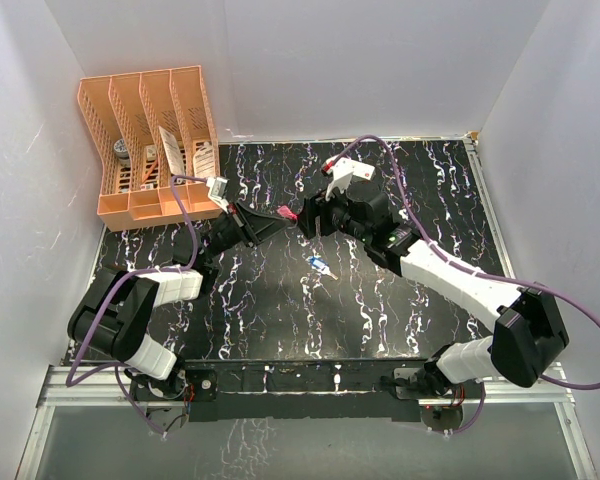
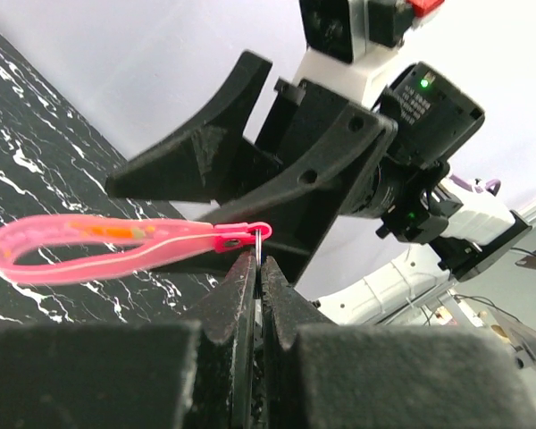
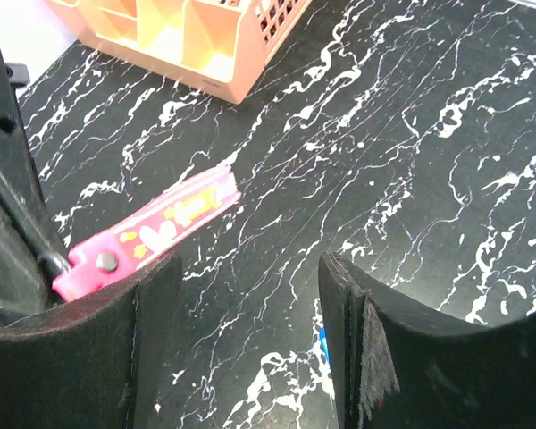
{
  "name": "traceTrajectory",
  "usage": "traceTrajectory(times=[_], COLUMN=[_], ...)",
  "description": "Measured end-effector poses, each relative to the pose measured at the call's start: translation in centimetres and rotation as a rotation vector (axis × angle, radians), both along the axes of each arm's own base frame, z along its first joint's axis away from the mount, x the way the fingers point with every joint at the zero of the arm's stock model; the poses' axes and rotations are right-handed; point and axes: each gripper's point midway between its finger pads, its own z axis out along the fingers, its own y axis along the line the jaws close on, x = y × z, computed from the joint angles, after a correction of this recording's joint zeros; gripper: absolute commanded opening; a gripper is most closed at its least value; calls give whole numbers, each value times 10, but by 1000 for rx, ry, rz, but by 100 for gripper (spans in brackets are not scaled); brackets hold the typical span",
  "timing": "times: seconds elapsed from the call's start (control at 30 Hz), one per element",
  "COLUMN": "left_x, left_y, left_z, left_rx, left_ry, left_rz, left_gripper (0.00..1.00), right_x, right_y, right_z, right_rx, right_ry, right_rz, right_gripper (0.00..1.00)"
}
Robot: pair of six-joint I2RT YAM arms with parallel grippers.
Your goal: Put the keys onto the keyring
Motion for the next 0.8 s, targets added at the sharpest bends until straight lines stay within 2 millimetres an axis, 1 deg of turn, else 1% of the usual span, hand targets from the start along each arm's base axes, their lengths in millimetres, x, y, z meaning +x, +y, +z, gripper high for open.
traceTrajectory(times=[0.07,0.33,0.5,0.63,0.73,0.8], left_x=[-2,-6,1,9,14,16], left_y=[-1,-4,-6,-7,-8,-9], left_z=[-2,-18,-24,-24,-24,-24], left_rx=[9,53,75,85,87,83], left_ry=[7,76,138,180,202,212], left_rz=[-17,-59,-59,-54,-48,-49], left_gripper=[0,0,0,0,0,0], right_x=[4,17,19,17,10,5], right_y=[-1,-3,-7,-13,-17,-20], right_z=[3,28,28,36,49,58], right_rx=[0,12,2,6,27,51], right_ry=[-9,-73,-82,-95,-117,-127], right_rz=[-7,-21,-39,-52,-54,-53], right_gripper=[61,61,61,60,58,54])
